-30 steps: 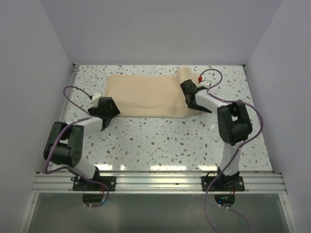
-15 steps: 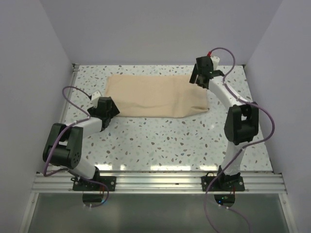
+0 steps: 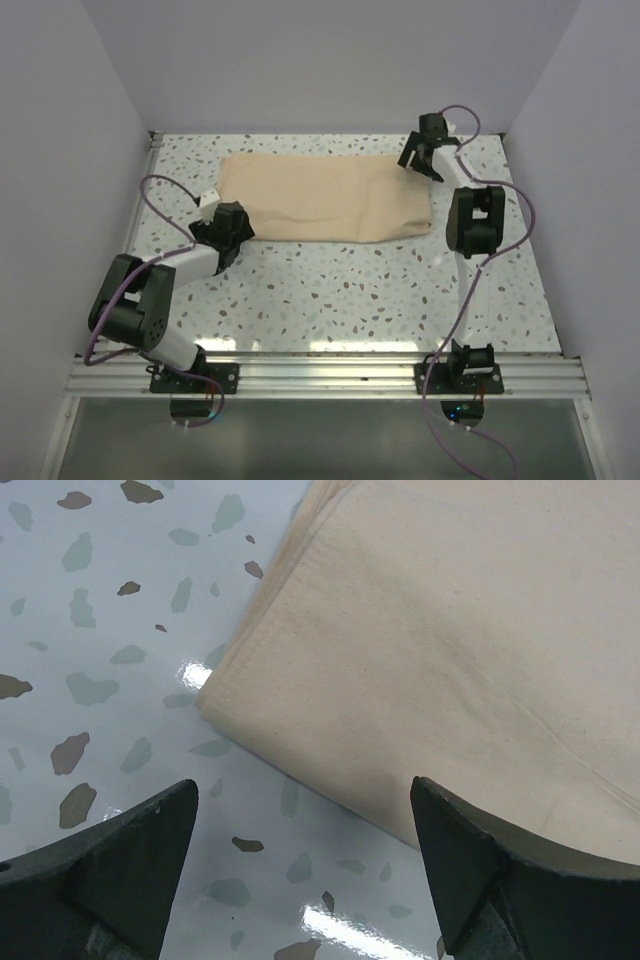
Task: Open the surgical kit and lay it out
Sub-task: Open the surgical kit at the center of the board.
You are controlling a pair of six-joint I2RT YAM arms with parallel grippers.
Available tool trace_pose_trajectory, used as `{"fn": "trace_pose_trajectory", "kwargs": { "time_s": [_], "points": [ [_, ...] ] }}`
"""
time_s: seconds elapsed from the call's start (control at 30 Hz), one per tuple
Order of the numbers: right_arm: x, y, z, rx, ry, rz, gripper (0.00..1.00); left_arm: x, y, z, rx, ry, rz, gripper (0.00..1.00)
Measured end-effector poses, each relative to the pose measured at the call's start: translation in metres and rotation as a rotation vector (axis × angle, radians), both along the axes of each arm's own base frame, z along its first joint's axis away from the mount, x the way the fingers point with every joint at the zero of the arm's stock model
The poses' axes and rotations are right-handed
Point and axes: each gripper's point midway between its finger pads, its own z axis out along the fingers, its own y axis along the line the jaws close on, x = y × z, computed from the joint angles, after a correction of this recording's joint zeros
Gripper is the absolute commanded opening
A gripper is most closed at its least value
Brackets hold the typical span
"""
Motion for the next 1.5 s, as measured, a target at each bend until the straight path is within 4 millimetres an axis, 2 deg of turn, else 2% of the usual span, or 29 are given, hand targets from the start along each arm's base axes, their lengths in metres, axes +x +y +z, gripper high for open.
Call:
{"fn": "trace_pose_trajectory", "kwargs": {
  "time_s": [0.1,0.2,0.3,0.43,0.53,0.57,0.63,0.67,0.73,0.77,1.1,1.3,1.33,1.4,1.5],
  "points": [
    [0.003,-0.024,0.003,0.004,-0.008,-0.039,0.98,-0.001,-0.002,0.001,0.02,-0.002,-0.002,0.91],
    [0.002,-0.039,0.002,0.012,-0.006,-0.062,0.98,-0.001,-0.003,0.002,0.034,-0.005,0.001,0.92],
    [0.004,-0.038,-0.002,0.035,-0.004,-0.051,0.93,-0.002,-0.003,0.003,0.042,-0.007,0.004,0.91],
    [0.015,-0.021,-0.006,0.08,-0.02,-0.01,0.84,-0.001,-0.002,0.004,0.047,-0.011,0.009,0.92],
    [0.024,-0.011,-0.005,0.113,-0.04,0.02,0.67,0.001,-0.002,0.006,0.048,-0.017,0.012,0.92],
    [0.026,-0.008,-0.005,0.125,-0.045,0.026,0.53,0.001,-0.002,0.007,0.048,-0.018,0.012,0.92],
    [0.027,-0.005,-0.007,0.143,-0.043,0.034,0.41,0.002,-0.002,0.007,0.048,-0.02,0.013,0.92],
    [0.027,-0.003,-0.008,0.148,-0.041,0.039,0.25,0.002,-0.002,0.008,0.048,-0.021,0.013,0.92],
    [0.026,-0.001,-0.009,0.158,-0.038,0.043,0.12,0.002,-0.002,0.008,0.049,-0.021,0.014,0.92],
    [0.026,0.0,-0.009,0.169,-0.036,0.043,0.01,0.002,-0.002,0.008,0.049,-0.021,0.014,0.92],
    [0.024,-0.003,-0.009,0.138,-0.038,0.022,0.0,0.002,-0.001,0.008,0.052,-0.021,0.016,0.92],
    [0.007,-0.014,-0.004,0.065,-0.002,-0.024,0.0,0.002,-0.001,0.007,0.052,-0.02,0.017,0.92],
    [0.004,-0.016,-0.002,0.056,0.003,-0.03,0.02,0.002,-0.001,0.007,0.053,-0.019,0.016,0.92],
    [0.001,-0.02,0.003,0.037,0.007,-0.04,0.11,0.001,-0.001,0.006,0.054,-0.016,0.016,0.92],
    [-0.002,-0.023,0.011,0.022,0.007,-0.046,0.16,0.001,-0.001,0.005,0.055,-0.014,0.016,0.92]
  ]
}}
